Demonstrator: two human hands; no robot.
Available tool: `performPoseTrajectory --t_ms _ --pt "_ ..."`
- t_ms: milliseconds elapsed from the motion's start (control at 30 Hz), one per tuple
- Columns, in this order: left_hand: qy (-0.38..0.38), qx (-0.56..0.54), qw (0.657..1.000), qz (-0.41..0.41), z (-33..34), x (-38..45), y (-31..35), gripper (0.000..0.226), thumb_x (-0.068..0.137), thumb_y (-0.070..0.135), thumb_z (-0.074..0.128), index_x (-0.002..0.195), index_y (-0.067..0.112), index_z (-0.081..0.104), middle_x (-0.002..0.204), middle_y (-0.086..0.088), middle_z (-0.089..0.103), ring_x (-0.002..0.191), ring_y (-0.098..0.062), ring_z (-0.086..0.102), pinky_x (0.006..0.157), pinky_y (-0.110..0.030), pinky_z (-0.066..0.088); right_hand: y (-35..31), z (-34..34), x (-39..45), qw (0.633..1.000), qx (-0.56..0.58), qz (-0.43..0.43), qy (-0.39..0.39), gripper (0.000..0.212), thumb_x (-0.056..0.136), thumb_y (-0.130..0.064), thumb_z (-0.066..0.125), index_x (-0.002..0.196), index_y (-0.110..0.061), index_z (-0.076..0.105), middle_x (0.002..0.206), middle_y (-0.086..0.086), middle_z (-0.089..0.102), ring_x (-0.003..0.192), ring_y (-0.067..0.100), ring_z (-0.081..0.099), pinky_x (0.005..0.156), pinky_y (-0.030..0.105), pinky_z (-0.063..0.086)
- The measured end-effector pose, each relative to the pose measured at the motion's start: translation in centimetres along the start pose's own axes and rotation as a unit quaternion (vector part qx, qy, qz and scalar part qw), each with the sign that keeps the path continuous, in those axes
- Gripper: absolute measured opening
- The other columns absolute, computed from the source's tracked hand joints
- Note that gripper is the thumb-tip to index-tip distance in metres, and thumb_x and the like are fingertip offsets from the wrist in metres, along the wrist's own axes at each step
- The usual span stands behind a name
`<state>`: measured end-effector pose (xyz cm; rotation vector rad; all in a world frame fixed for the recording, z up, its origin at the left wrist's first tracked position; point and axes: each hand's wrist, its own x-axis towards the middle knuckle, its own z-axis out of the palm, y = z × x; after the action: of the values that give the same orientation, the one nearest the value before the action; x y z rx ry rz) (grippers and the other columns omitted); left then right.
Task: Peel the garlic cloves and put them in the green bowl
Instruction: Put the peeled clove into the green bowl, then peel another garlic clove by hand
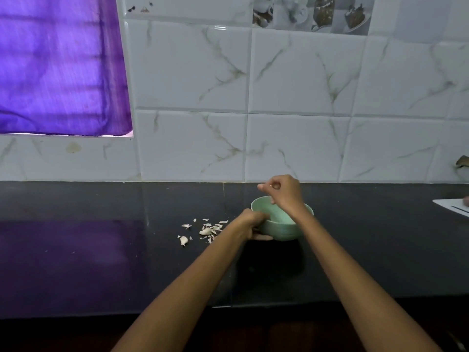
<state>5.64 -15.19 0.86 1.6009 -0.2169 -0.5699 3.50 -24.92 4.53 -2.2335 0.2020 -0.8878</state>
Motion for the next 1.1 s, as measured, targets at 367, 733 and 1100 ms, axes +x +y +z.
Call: performPoseTrajectory --t_ms 367,733,1100 --pt "0.093 -0.035 0.990 0.104 0.1 1.3 -3.2 0.043 0.077 -0.009 0.044 0.113 0.014 0.047 0.119 -0.016 0.054 0.098 -0.038 0.062 0.044 -0.034 0.056 4.3 -1.0 0.3 0.994 -0.098 -0.006 -0.047 0.014 0.083 -0.005 0.057 0.079 -0.008 0.070 0.086 0.009 0.071 0.083 0.021 0.063 0.076 0.026 0.045" --pt "0.033 -0.058 0.996 0.058 -1.5 0.8 -1.8 0.037 0.090 0.037 0.057 0.091 0.000 0.054 0.089 -0.009 0.053 0.070 -0.019 0.055 0.046 -0.029 0.057 3.2 0.2 0.8 0.996 -0.082 -0.026 0.019 0.032 0.075 -0.007 0.056 0.057 -0.019 0.032 0.057 -0.001 0.041 0.058 0.021 0.039 0.057 0.031 0.033" --pt "0.314 0.044 0.897 0.307 -14.2 2.1 -3.4 0.029 0.101 0.018 0.031 0.110 0.007 0.056 0.064 -0.001 0.064 0.037 -0.001 0.050 0.042 -0.020 0.041 -3.8 8.1 -0.6 0.941 -0.050 -0.175 -0.285 0.037 0.079 -0.012 0.066 0.115 -0.014 0.059 0.104 0.004 0.069 0.086 0.018 0.064 0.083 0.031 0.050"
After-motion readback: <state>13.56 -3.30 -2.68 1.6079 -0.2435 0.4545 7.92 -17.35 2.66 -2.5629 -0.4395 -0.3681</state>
